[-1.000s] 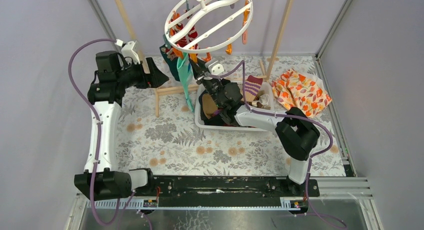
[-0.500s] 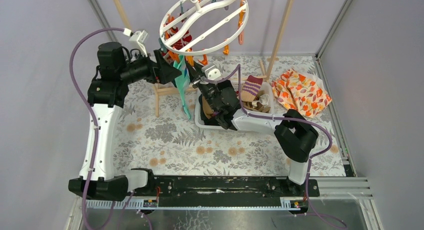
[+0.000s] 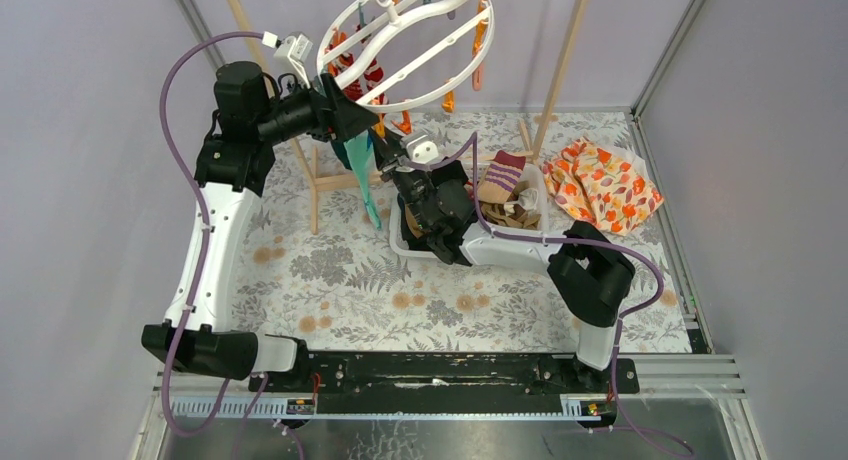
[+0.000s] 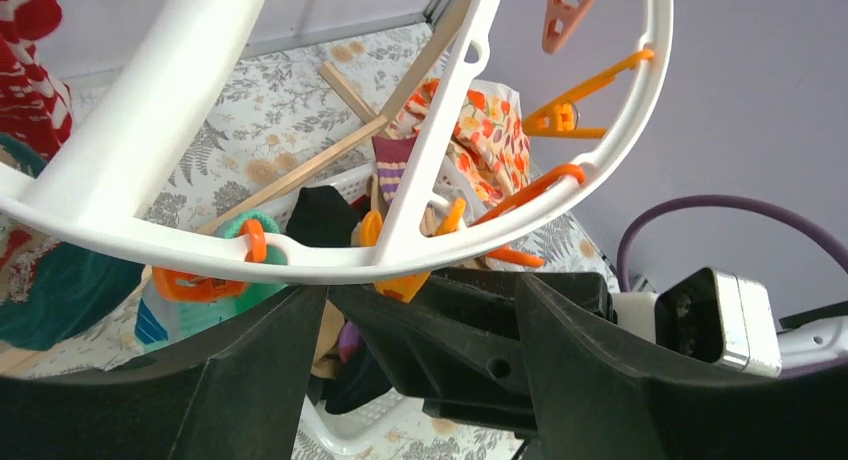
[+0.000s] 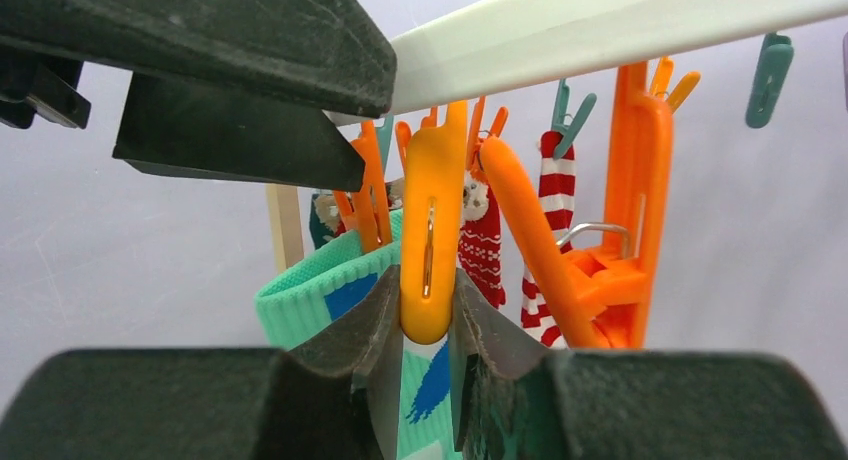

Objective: Clip the socks to the hanger
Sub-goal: Open the clamp at the hanger.

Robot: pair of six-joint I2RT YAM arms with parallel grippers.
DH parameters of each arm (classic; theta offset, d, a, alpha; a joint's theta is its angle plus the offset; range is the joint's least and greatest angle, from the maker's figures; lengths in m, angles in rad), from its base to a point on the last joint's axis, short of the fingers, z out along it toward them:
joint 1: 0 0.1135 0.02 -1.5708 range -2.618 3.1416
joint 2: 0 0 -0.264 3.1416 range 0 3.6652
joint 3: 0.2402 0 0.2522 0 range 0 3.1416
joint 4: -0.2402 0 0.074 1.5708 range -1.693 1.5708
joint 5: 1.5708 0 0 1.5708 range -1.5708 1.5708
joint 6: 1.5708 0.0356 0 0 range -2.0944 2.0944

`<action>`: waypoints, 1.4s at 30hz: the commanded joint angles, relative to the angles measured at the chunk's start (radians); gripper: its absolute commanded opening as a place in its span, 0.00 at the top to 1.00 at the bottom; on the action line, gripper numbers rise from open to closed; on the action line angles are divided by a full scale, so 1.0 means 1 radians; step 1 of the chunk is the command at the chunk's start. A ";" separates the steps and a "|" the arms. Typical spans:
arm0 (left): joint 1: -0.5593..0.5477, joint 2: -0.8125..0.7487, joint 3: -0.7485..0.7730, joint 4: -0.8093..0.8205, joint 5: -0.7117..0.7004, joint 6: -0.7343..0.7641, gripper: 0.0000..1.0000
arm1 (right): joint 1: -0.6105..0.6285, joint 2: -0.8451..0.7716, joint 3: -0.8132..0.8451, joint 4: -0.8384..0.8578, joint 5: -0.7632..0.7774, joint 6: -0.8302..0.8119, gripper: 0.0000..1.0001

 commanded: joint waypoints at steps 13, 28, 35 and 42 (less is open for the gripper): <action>-0.018 0.027 -0.065 0.191 -0.012 -0.065 0.29 | 0.061 -0.053 0.039 -0.002 -0.023 0.027 1.00; -0.021 0.076 -0.031 0.237 0.011 -0.091 0.40 | 0.065 -0.070 0.018 -0.034 -0.074 0.061 1.00; -0.021 0.073 -0.039 0.286 0.025 -0.135 0.43 | 0.065 -0.081 0.015 -0.063 -0.098 0.078 1.00; -0.021 0.063 -0.063 0.318 -0.005 -0.144 0.74 | 0.065 -0.103 -0.001 -0.104 -0.077 0.108 0.90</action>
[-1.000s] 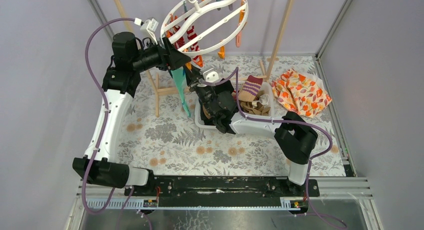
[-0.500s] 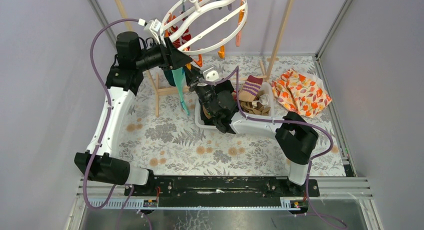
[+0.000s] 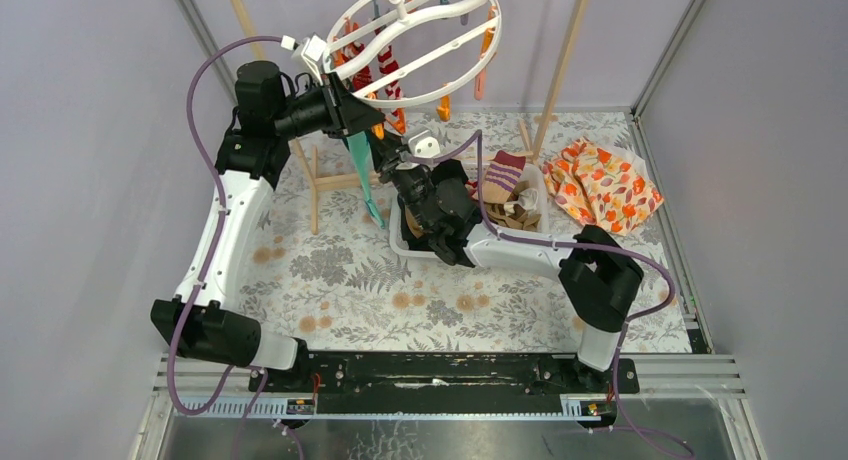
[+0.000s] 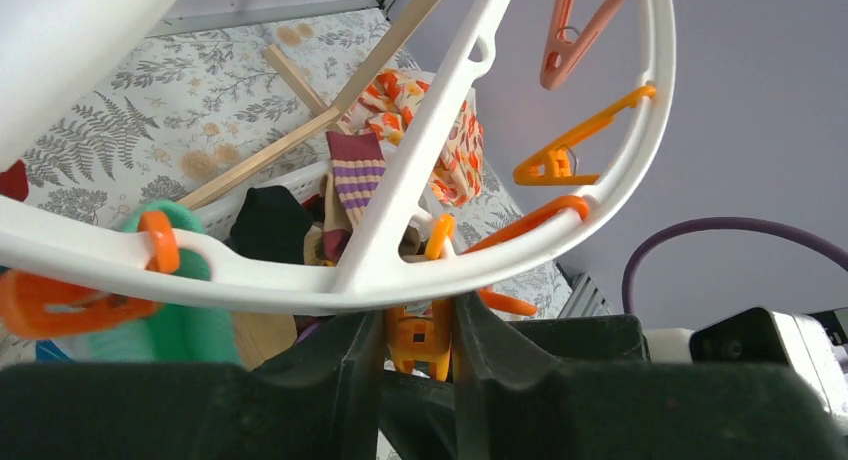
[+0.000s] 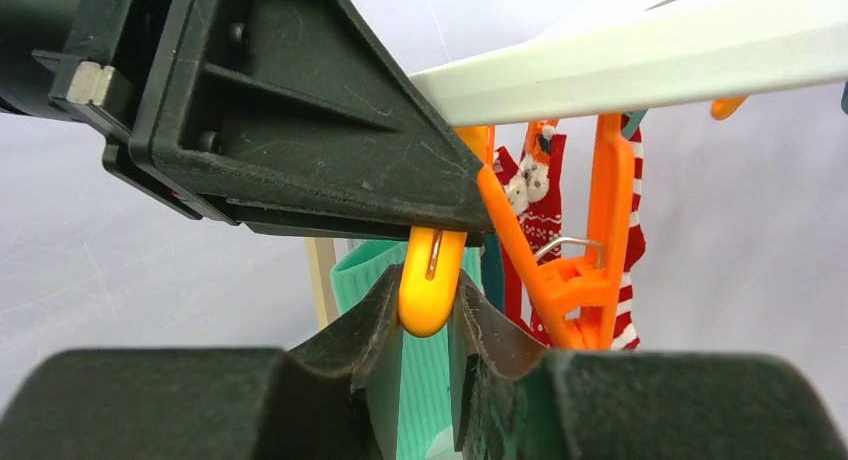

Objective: Clip the socks to the hanger
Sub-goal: Open the clamp at the hanger, then pick up the sock from the bin.

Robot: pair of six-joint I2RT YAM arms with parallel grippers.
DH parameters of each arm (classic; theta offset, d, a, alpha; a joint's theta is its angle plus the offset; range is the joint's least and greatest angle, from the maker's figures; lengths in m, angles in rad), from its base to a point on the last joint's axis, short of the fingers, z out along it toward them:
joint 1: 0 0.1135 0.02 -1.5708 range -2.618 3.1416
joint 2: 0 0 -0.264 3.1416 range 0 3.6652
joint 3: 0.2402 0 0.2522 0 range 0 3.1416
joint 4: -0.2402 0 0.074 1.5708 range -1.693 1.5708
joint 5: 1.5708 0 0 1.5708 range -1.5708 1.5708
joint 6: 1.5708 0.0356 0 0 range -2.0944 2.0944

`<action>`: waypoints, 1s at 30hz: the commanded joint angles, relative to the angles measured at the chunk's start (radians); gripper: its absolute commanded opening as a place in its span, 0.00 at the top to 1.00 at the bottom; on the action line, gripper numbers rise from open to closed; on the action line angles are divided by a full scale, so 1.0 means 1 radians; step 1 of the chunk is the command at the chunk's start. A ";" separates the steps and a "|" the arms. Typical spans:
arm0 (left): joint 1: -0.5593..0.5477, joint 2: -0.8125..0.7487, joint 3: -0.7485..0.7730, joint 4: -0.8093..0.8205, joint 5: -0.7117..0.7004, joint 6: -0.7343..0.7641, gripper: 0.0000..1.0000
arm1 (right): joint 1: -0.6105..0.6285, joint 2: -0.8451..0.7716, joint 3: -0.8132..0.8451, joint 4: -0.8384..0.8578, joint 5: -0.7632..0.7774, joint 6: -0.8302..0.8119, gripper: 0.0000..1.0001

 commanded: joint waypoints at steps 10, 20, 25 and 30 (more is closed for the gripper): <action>-0.009 -0.023 -0.017 0.164 -0.094 0.004 0.94 | 0.042 -0.279 -0.183 -0.225 0.171 0.072 0.13; -0.007 -0.021 -0.024 0.085 -0.118 0.066 0.95 | -0.267 -0.674 -0.349 -1.018 0.177 0.563 0.17; -0.007 -0.010 0.004 0.032 -0.123 0.088 0.95 | -0.411 -0.648 -0.319 -1.239 0.069 0.589 0.19; -0.007 -0.007 0.006 0.026 -0.120 0.078 0.95 | -0.610 -0.507 -0.219 -1.342 -0.155 0.669 0.22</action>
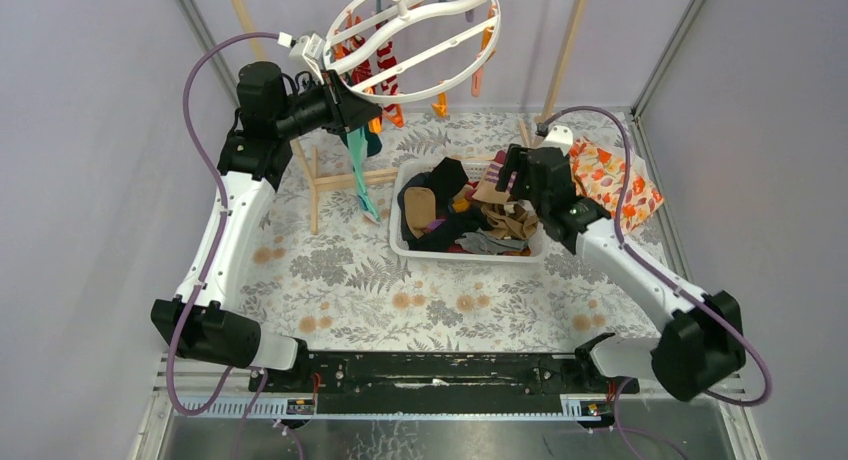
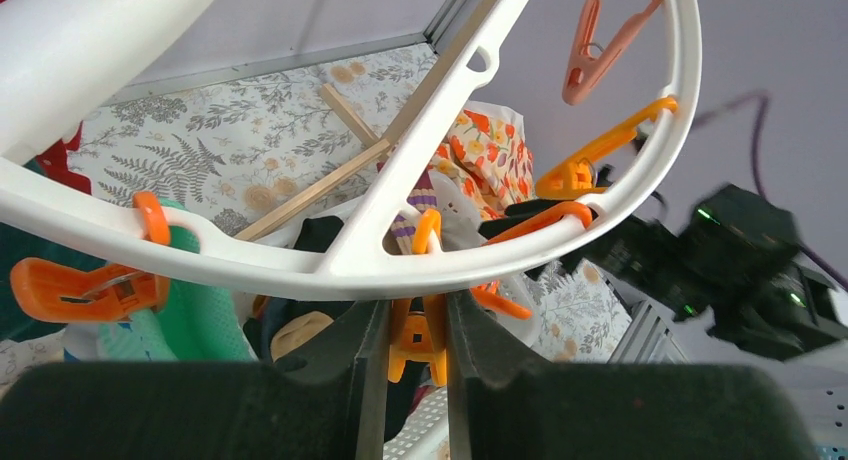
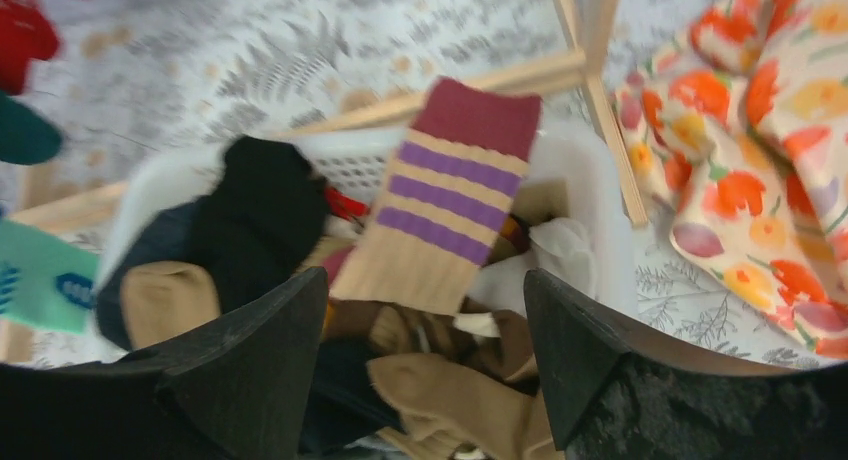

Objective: Clip the socks to the hanger
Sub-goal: Pick up the sock from the bin.

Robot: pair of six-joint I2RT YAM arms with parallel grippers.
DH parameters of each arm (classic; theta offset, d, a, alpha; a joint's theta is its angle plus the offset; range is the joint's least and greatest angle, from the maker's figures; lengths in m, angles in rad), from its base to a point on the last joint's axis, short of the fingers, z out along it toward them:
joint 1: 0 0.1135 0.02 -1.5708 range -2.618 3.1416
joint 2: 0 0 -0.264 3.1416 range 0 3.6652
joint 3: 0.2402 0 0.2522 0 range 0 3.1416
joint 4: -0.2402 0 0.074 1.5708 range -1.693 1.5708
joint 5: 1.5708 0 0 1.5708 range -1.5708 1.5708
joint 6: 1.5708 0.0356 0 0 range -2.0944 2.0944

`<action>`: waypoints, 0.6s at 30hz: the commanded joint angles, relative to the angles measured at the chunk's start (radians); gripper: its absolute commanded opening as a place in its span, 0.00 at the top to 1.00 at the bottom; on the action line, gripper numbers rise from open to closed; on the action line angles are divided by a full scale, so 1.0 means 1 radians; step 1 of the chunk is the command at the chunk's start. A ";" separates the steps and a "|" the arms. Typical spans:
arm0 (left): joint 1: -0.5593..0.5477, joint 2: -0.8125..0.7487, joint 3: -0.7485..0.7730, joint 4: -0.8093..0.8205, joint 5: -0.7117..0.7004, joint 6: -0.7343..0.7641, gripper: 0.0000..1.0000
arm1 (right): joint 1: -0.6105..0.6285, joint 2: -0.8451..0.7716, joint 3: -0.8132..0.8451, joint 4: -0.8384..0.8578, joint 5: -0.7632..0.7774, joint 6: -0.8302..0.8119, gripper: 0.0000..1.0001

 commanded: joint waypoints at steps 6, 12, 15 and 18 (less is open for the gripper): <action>0.004 0.009 0.051 -0.041 -0.009 0.004 0.95 | -0.340 0.307 0.212 -0.154 -0.557 0.183 0.26; 0.003 0.005 0.059 -0.053 0.001 0.016 0.95 | -0.425 0.430 0.264 -0.086 -0.688 0.239 0.30; 0.004 0.005 0.063 -0.056 0.004 0.017 0.95 | -0.443 0.468 0.268 -0.027 -0.733 0.267 0.33; 0.003 0.006 0.063 -0.056 0.009 0.018 0.95 | -0.444 0.502 0.286 -0.013 -0.735 0.272 0.35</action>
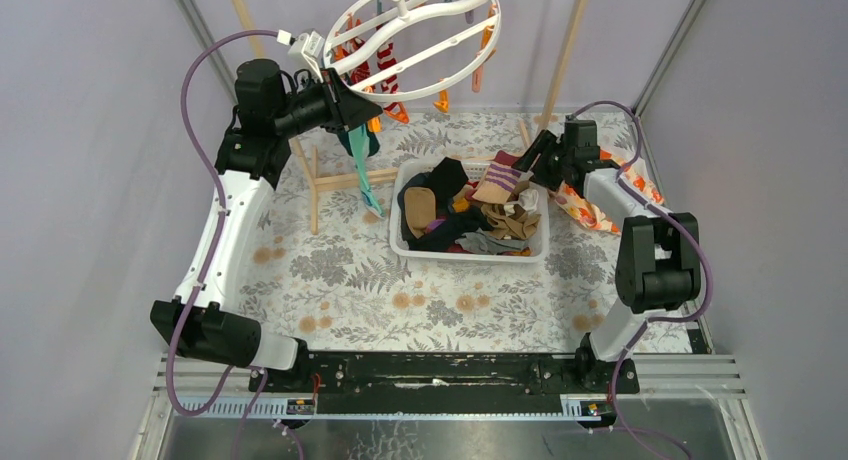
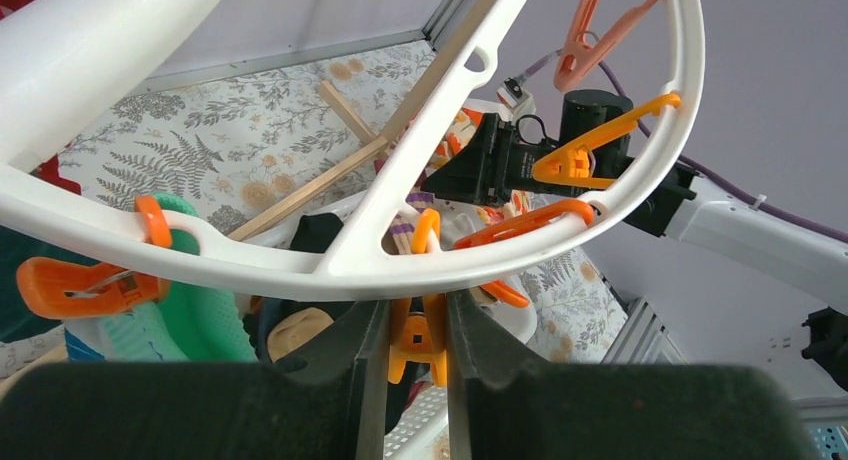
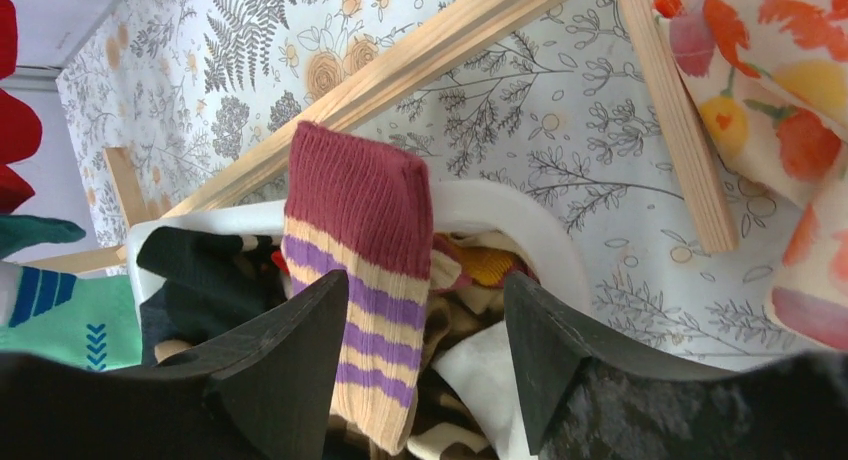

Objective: Clip the socks to the hanger
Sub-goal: Pick up the sock from the bin.

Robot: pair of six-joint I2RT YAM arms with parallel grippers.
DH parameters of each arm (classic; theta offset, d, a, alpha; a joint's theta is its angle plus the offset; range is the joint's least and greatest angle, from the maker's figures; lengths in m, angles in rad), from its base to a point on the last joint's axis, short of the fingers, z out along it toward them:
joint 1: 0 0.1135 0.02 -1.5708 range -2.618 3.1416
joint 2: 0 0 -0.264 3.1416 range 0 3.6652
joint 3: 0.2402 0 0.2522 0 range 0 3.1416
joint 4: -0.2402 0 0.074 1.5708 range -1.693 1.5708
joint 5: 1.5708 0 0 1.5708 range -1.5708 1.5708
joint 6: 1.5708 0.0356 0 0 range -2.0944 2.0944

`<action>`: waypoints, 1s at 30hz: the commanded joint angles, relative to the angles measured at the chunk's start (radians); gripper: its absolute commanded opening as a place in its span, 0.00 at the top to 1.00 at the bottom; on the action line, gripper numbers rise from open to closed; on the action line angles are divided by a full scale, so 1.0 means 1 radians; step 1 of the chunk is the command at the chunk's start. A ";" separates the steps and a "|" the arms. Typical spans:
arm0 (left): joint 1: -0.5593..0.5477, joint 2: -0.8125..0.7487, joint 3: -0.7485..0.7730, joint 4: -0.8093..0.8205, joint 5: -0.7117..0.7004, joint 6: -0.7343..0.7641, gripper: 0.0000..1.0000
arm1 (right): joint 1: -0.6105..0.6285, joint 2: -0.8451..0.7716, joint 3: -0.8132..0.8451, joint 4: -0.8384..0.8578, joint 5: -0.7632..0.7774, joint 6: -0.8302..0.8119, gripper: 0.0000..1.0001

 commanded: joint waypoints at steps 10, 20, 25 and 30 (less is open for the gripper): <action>0.004 0.005 0.010 -0.010 0.024 0.025 0.96 | -0.023 0.100 0.079 0.235 -0.100 0.107 0.46; 0.003 0.004 -0.002 -0.007 0.038 0.030 0.96 | -0.022 0.068 0.020 0.377 -0.131 0.180 0.78; 0.004 -0.002 -0.008 -0.007 0.040 0.035 0.96 | -0.022 -0.005 -0.059 0.490 -0.171 0.208 0.95; 0.005 0.003 -0.009 -0.003 0.051 0.027 0.97 | -0.015 -0.115 -0.162 0.685 -0.273 0.244 1.00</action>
